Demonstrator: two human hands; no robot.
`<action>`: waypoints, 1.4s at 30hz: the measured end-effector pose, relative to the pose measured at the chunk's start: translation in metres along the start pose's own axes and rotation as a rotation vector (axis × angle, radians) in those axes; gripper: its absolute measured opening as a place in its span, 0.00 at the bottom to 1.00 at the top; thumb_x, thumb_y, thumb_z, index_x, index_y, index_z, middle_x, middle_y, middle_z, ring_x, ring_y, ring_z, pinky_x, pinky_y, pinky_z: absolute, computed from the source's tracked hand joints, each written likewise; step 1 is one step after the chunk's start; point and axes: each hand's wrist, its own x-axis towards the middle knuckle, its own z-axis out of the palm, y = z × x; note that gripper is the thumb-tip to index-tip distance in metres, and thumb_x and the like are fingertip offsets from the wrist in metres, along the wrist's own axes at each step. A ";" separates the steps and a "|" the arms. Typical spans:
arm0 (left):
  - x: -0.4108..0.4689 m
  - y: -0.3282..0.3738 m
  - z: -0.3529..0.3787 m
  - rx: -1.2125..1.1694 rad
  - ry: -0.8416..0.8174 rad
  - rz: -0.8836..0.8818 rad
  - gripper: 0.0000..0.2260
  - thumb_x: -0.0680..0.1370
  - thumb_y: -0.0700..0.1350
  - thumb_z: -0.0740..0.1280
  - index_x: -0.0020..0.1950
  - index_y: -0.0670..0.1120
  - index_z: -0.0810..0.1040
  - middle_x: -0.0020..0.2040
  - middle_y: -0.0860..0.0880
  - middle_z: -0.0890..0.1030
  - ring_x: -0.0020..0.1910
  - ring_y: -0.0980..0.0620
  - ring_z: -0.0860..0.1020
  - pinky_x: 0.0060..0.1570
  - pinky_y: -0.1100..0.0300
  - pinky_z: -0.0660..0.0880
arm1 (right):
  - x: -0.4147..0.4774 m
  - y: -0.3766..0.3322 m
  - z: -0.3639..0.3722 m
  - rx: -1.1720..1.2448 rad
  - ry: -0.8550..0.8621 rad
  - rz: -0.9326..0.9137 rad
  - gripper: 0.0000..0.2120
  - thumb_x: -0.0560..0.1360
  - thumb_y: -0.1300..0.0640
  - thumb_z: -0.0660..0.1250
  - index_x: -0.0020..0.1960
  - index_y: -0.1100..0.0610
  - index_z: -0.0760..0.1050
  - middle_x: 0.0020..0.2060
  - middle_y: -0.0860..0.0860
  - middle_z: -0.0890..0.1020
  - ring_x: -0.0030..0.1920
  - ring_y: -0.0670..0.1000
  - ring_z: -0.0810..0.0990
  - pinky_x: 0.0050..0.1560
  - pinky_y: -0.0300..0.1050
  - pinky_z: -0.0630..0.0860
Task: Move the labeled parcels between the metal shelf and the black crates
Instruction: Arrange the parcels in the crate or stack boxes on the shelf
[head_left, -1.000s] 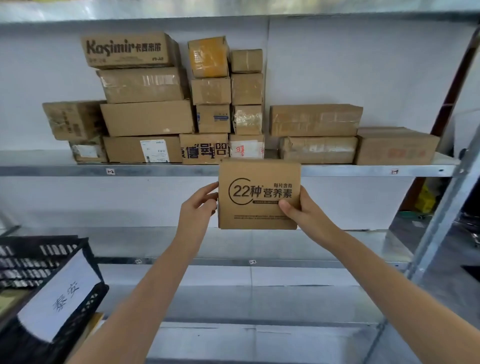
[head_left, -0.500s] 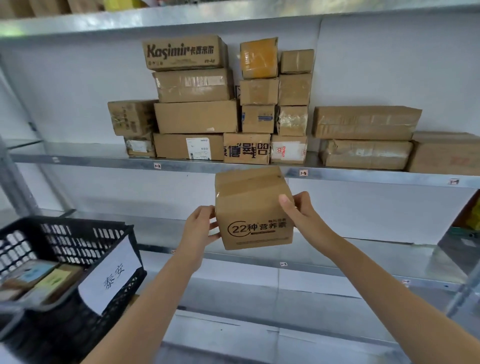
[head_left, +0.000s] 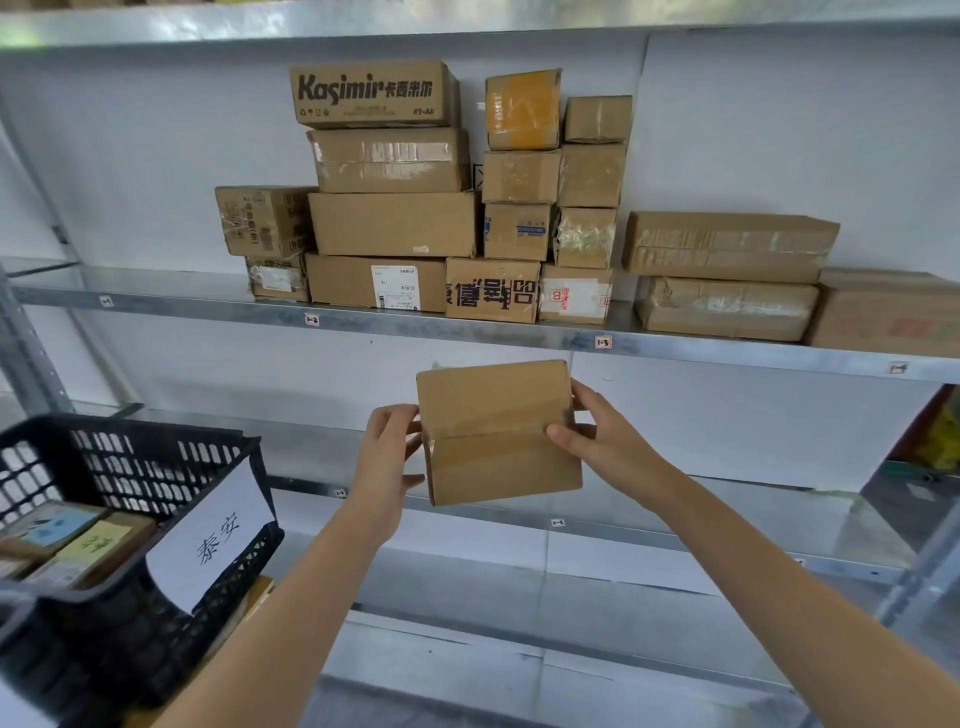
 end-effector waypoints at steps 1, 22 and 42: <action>0.001 0.001 0.001 0.003 0.004 -0.010 0.10 0.81 0.53 0.63 0.59 0.51 0.75 0.54 0.50 0.79 0.63 0.45 0.76 0.54 0.43 0.77 | 0.000 0.001 0.000 -0.003 -0.012 -0.003 0.31 0.79 0.56 0.68 0.78 0.45 0.58 0.67 0.49 0.70 0.63 0.51 0.75 0.56 0.37 0.73; 0.000 -0.014 -0.013 -0.079 -0.061 -0.006 0.13 0.77 0.62 0.64 0.58 0.59 0.72 0.62 0.52 0.76 0.60 0.47 0.75 0.47 0.39 0.81 | 0.018 -0.011 0.023 0.392 0.062 0.054 0.22 0.71 0.34 0.63 0.63 0.40 0.71 0.65 0.44 0.75 0.65 0.46 0.74 0.64 0.43 0.74; 0.022 0.039 -0.204 0.055 0.200 0.192 0.26 0.65 0.61 0.71 0.64 0.69 0.75 0.60 0.58 0.81 0.54 0.55 0.82 0.53 0.45 0.81 | 0.126 -0.073 0.204 0.583 -0.596 0.272 0.27 0.72 0.35 0.68 0.70 0.35 0.70 0.61 0.43 0.83 0.59 0.47 0.83 0.55 0.55 0.82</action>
